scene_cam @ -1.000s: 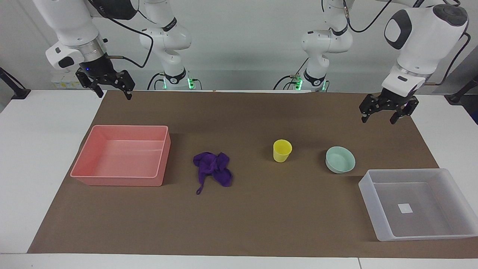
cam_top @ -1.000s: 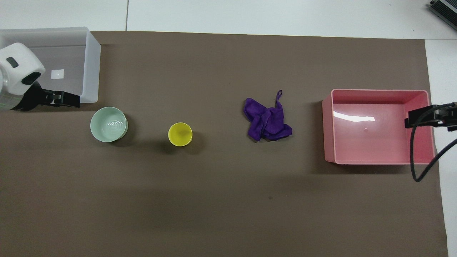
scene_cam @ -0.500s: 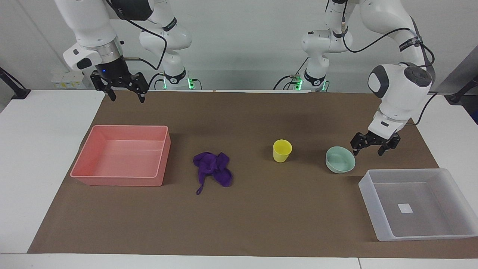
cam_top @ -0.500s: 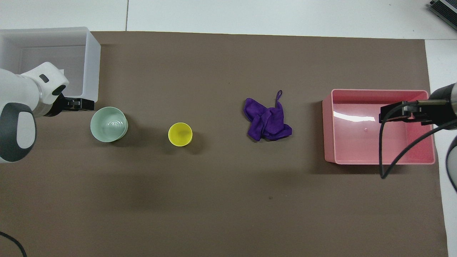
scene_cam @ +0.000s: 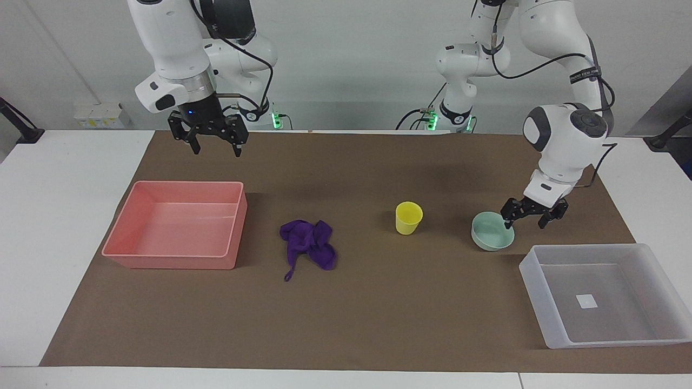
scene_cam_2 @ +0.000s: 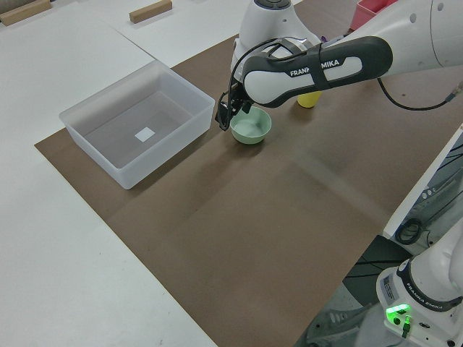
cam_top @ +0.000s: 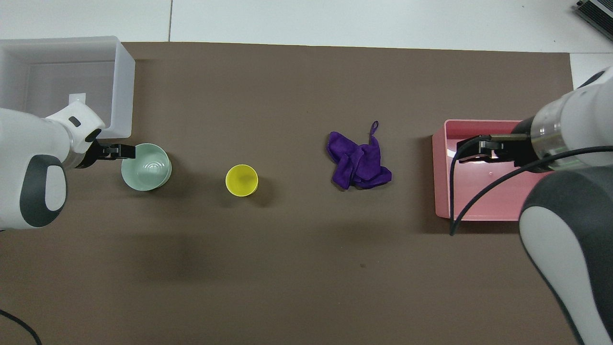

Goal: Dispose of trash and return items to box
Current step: 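Reach the left gripper to the green bowl while the right gripper reaches the cloth, then lift the green bowl into the white bin while the right gripper grasps the cloth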

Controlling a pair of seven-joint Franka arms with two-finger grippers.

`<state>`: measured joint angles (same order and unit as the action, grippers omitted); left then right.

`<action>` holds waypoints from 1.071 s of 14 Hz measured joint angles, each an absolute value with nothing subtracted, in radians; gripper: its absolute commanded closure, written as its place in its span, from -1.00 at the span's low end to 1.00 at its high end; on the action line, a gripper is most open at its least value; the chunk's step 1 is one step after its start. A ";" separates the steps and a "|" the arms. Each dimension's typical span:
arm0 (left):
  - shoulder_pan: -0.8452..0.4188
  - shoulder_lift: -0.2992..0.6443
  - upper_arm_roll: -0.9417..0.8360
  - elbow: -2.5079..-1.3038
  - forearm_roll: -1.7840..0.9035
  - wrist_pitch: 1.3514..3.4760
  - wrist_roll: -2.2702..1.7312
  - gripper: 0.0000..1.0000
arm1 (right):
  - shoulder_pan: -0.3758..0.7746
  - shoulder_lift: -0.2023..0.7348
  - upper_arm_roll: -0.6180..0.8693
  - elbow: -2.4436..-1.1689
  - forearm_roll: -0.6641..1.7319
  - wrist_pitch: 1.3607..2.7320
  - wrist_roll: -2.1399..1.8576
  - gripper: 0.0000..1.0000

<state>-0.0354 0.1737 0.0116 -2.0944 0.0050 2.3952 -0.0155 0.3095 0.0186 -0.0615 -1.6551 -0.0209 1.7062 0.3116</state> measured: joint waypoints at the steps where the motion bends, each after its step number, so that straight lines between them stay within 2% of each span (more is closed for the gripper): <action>1: -0.035 0.189 0.011 -2.097 0.005 2.409 -0.026 -1.00 | 0.326 0.026 -0.061 -1.655 -0.021 1.712 0.319 -1.00; 2: -0.035 0.203 0.011 -2.099 0.005 2.419 -0.034 -0.82 | 0.338 0.035 -0.061 -1.656 -0.021 1.721 0.323 -1.00; 3: -0.036 0.212 0.010 -2.099 0.005 2.424 -0.040 -0.25 | 0.347 0.043 -0.061 -1.656 -0.021 1.736 0.325 -1.00; 4: -0.035 0.216 0.010 -2.099 0.004 2.424 -0.044 0.72 | 0.353 0.053 -0.061 -1.656 -0.021 1.754 0.327 -1.00; 5: -0.035 0.217 0.010 -2.099 0.001 2.424 -0.047 1.00 | 0.355 0.063 -0.061 -1.657 -0.021 1.772 0.327 -1.00; 10: -0.035 0.216 0.010 -2.099 -0.005 2.418 -0.051 1.00 | 0.367 0.140 -0.061 -1.669 -0.021 1.873 0.327 -1.00; 15: -0.035 0.162 0.007 -2.064 -0.014 2.326 -0.051 1.00 | 0.400 0.195 -0.061 -1.775 -0.020 2.056 0.358 -1.00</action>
